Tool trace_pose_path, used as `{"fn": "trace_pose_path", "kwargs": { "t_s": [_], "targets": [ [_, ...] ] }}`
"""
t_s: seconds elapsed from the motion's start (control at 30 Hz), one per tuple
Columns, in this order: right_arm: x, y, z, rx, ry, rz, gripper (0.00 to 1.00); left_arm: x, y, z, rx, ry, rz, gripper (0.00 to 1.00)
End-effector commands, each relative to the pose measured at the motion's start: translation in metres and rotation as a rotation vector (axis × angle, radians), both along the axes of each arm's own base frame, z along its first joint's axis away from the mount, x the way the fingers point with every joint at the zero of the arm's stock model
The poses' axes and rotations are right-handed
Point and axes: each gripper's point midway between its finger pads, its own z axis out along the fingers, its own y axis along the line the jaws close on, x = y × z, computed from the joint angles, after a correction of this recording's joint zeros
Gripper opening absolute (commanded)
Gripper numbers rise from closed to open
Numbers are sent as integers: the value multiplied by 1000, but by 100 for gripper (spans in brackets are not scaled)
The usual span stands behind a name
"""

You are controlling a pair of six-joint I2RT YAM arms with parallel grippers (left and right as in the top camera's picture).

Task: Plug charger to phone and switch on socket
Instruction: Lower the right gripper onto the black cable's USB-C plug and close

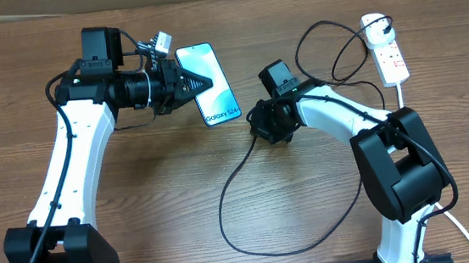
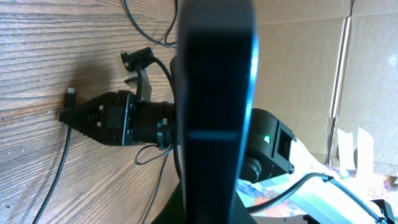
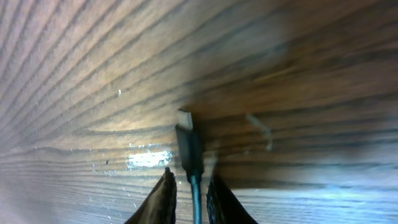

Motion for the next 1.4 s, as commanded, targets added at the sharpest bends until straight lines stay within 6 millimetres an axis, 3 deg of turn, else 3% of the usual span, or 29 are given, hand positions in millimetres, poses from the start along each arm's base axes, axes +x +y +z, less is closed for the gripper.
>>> {"fn": "trace_pose_path", "kwargs": {
  "t_s": [0.0,0.23,0.53,0.7,0.8,1.17,1.37],
  "targets": [
    [-14,-11,-30,-86,51,0,12,1,-2,15,-14,-58,-22,4],
    [-11,-12,-30,-89,39,-4,4,1,-2,15,-14,-58,-22,4],
    [-6,-10,-21,-58,6,43,4,1,-2,15,-14,-58,-22,4],
    [2,-15,13,23,-25,33,4,1,-2,14,-14,-58,-22,4],
    [3,-16,47,105,-83,100,4,1,-2,15,-14,-58,-21,4],
    [-36,-30,106,146,-89,205,4,3,-1,16,-19,-57,-13,4],
    [-58,-36,148,157,-167,270,4,4,1,16,-25,-42,-3,4]
  ]
}}
